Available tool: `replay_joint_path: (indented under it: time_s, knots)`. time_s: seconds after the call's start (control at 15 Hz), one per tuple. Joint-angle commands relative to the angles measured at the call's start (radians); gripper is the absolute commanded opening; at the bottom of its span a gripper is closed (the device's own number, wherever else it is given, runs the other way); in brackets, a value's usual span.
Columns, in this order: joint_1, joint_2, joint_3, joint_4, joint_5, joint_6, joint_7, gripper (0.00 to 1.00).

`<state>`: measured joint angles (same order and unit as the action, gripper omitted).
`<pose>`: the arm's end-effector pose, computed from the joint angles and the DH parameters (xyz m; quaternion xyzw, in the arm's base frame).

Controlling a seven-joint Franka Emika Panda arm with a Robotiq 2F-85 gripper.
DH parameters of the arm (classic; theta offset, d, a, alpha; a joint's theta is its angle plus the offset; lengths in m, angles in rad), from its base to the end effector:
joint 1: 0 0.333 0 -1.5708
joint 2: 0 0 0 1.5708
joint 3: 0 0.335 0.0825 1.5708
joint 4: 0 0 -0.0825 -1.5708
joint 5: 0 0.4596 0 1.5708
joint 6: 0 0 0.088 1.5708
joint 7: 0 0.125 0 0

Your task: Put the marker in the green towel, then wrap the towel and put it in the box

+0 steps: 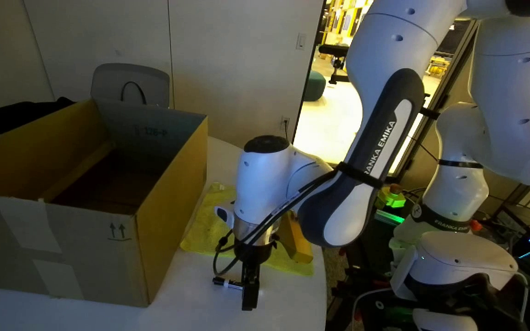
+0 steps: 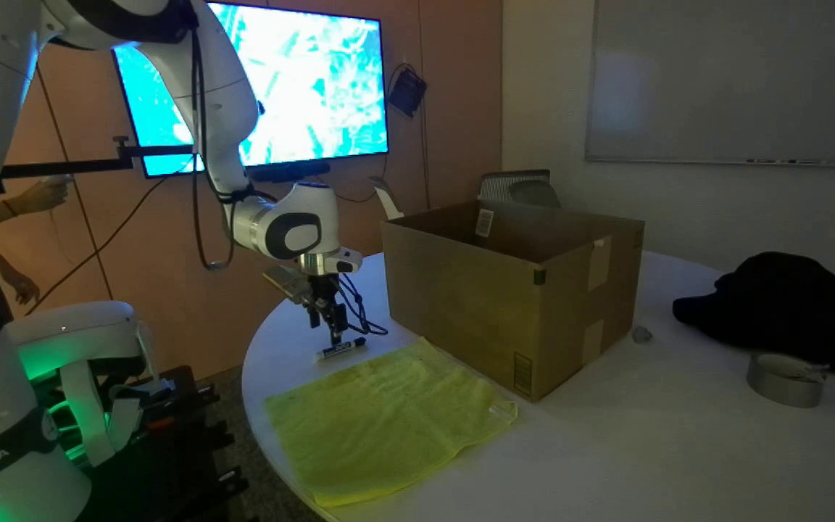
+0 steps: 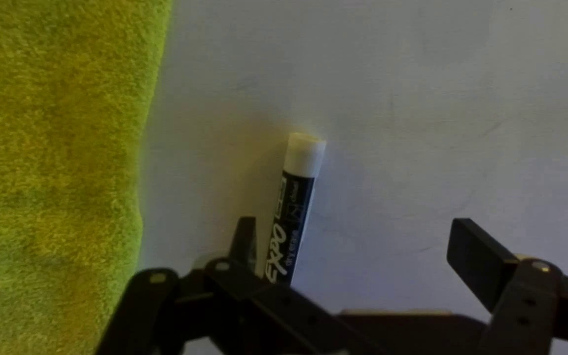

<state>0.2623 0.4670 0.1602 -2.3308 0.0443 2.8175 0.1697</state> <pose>0.4976 0.2322 0.0702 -0.9943 -0.0963 0.0011 0.0448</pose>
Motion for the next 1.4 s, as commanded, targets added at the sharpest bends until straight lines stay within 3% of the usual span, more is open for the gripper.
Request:
replay_joint_path:
  time_s: [0.0,0.33,0.4,0.47,0.6,1.07,1.2,1.33]
  knots:
    - [0.039,0.075,-0.051,0.064,-0.045,0.019,0.015,1.0]
    - [0.043,0.126,-0.074,0.101,-0.052,0.011,0.01,1.0]
    - [0.048,0.128,-0.078,0.105,-0.054,0.007,0.013,0.93]
    - [0.05,0.129,-0.08,0.107,-0.056,0.002,0.013,0.73]
    - [0.054,0.118,-0.083,0.103,-0.061,-0.008,0.012,0.69]
    - [0.049,0.062,-0.069,0.083,-0.065,-0.07,-0.009,0.16]
    - [0.052,0.043,-0.073,0.077,-0.072,-0.097,-0.005,0.1]
    - [0.052,0.027,-0.073,0.074,-0.077,-0.128,-0.002,0.14]
